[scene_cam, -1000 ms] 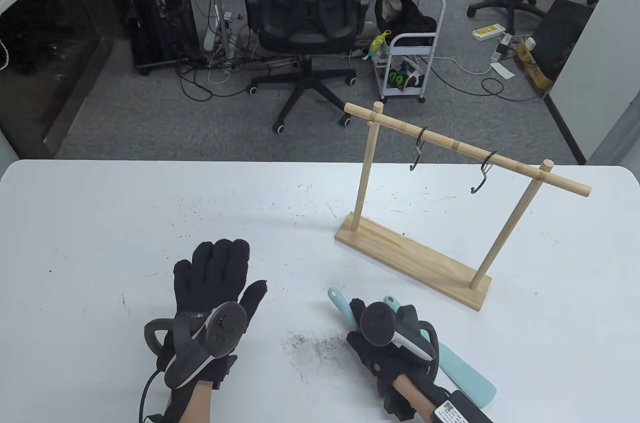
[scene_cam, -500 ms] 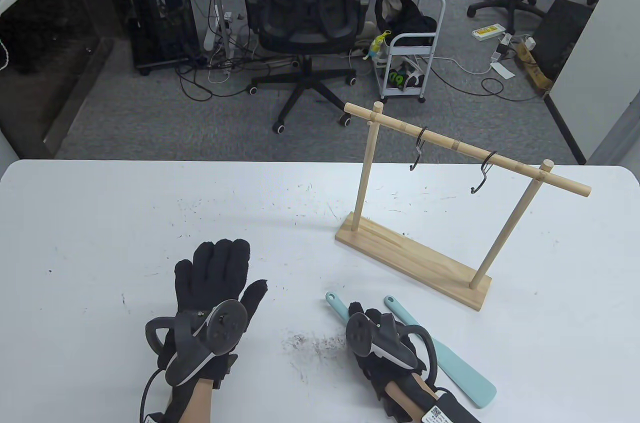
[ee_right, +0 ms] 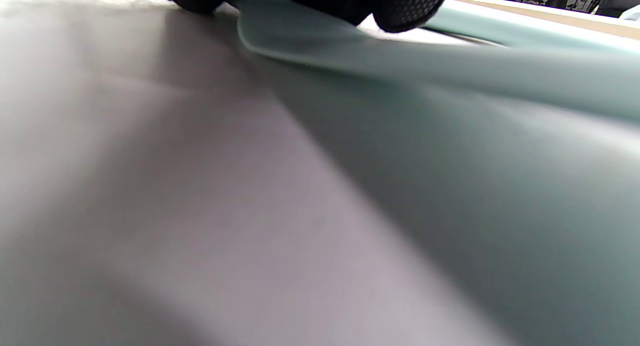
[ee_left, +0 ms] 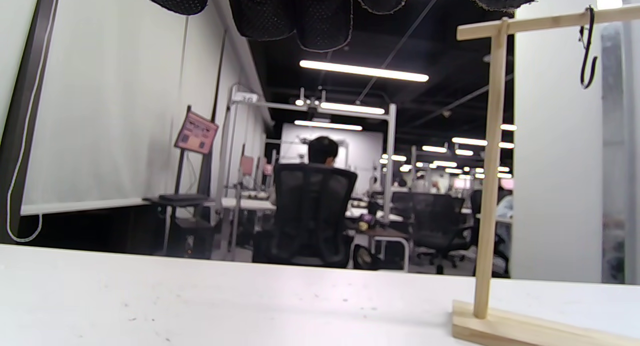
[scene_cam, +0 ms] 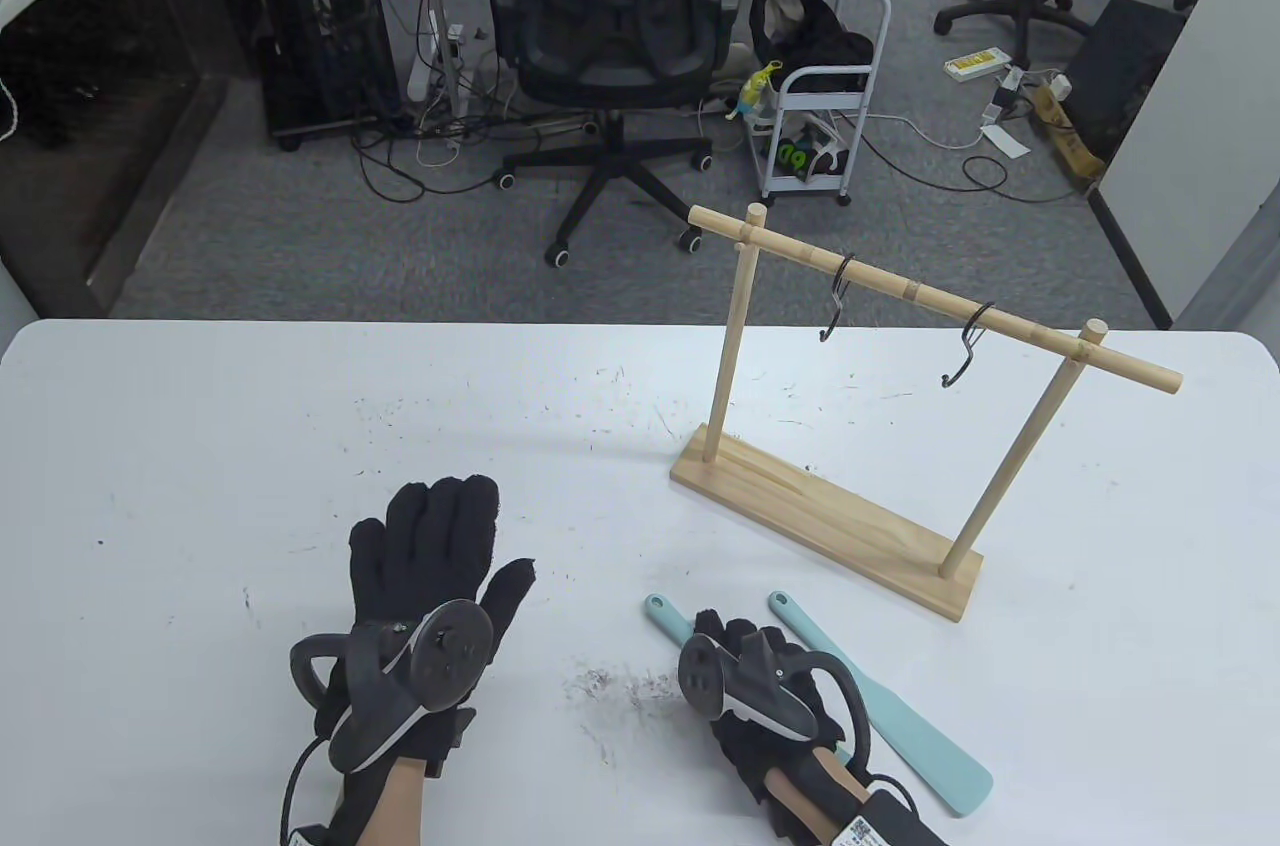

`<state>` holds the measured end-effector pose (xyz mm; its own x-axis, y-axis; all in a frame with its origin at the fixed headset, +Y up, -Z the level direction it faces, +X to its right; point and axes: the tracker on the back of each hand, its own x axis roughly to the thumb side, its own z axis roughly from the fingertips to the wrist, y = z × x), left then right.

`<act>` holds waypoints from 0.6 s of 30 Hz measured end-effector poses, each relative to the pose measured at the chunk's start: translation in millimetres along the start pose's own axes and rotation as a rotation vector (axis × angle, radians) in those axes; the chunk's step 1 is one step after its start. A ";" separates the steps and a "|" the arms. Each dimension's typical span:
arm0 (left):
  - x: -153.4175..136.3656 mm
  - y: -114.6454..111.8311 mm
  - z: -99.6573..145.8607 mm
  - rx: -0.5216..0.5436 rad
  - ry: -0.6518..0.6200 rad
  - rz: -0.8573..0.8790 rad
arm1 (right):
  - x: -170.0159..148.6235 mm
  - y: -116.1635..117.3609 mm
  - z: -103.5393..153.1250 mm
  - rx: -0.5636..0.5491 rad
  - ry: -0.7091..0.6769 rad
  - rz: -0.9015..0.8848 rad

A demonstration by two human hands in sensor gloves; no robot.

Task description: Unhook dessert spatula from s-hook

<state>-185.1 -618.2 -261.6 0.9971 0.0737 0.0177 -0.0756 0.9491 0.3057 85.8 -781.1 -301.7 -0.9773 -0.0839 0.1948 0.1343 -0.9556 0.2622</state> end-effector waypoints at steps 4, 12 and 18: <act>0.1 -0.5 0.0 -0.002 0.000 -0.003 | 2.6 0.0 -0.6 0.016 0.003 0.031; 1.9 -2.1 0.2 -0.008 -0.003 -0.016 | 3.5 0.0 -1.1 0.015 0.004 0.035; 2.8 -2.3 0.5 -0.010 -0.006 -0.020 | 0.0 -5.3 -0.2 0.023 -0.004 -0.003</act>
<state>-182.1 -620.3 -261.8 0.9984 0.0534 0.0173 -0.0561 0.9534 0.2964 85.0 -776.0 -303.3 -0.9769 -0.0799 0.1981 0.1353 -0.9490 0.2846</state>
